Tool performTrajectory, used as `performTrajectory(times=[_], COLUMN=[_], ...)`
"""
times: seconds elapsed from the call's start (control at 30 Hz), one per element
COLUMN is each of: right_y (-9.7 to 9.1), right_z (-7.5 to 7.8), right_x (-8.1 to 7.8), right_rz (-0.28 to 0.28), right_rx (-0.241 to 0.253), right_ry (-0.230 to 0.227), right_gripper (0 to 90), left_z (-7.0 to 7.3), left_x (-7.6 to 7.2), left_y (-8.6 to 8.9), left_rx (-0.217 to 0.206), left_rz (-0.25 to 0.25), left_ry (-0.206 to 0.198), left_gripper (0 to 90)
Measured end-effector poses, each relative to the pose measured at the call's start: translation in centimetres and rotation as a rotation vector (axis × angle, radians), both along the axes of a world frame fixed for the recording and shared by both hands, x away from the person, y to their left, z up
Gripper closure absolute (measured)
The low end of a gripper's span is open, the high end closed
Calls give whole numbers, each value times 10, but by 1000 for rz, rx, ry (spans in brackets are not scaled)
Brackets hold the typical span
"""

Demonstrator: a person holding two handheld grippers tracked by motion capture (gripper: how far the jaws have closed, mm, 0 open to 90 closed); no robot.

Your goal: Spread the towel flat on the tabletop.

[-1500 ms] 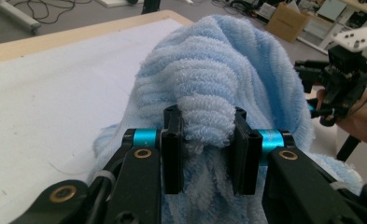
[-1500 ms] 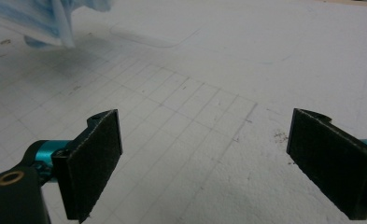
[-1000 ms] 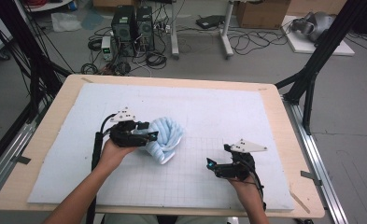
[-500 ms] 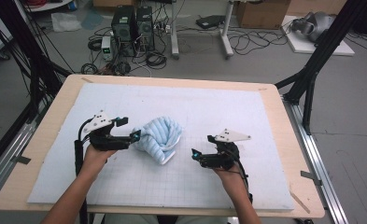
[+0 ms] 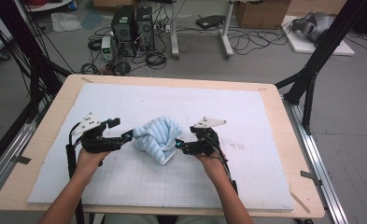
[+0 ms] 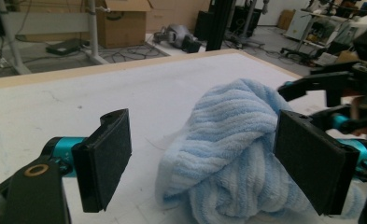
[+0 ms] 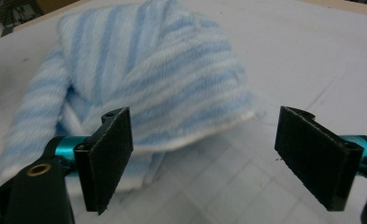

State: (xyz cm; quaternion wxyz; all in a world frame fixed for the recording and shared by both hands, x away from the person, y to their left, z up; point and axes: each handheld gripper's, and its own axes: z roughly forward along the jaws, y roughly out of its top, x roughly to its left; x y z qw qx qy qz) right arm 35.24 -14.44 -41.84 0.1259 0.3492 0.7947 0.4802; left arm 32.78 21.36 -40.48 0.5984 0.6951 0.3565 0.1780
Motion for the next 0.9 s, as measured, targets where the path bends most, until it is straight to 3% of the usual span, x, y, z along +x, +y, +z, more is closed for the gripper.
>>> performTrajectory(times=[0.07,0.17,0.33,0.47,0.5,0.53,0.57,0.6,0.63,0.83,0.87,0.9], right_y=[9,24,29,28,28,28,28,29,29,26,22,22], right_z=[-2,-6,-8,-10,-10,-10,-10,-8,-8,-6,-5,-5], right_x=[10,26,36,37,37,37,37,36,35,36,38,38], right_rz=[10,26,20,56,56,70,70,75,75,55,36,36], right_rx=[12,-24,-45,-60,-60,-67,-67,-85,-97,-102,-85,-85], right_ry=[15,56,72,100,100,94,94,76,63,34,36,36], right_gripper=[239,285,369,556,556,708,708,824,853,891,821,821], left_z=[-1,-3,-6,-8,-8,-9,-9,-9,-10,-15,-16,-16], left_x=[1,1,1,1,1,2,2,2,2,5,5,5], left_y=[-1,-3,-4,-3,-3,-2,-2,-2,-2,-2,-3,-3], left_rx=[9,22,62,78,78,80,80,86,89,100,120,120], left_rz=[-2,-6,7,17,17,17,17,17,14,-2,3,3], left_ry=[6,14,17,24,24,25,25,24,27,54,59,59], left_gripper=[196,195,195,195,195,196,196,200,203,226,229,230])
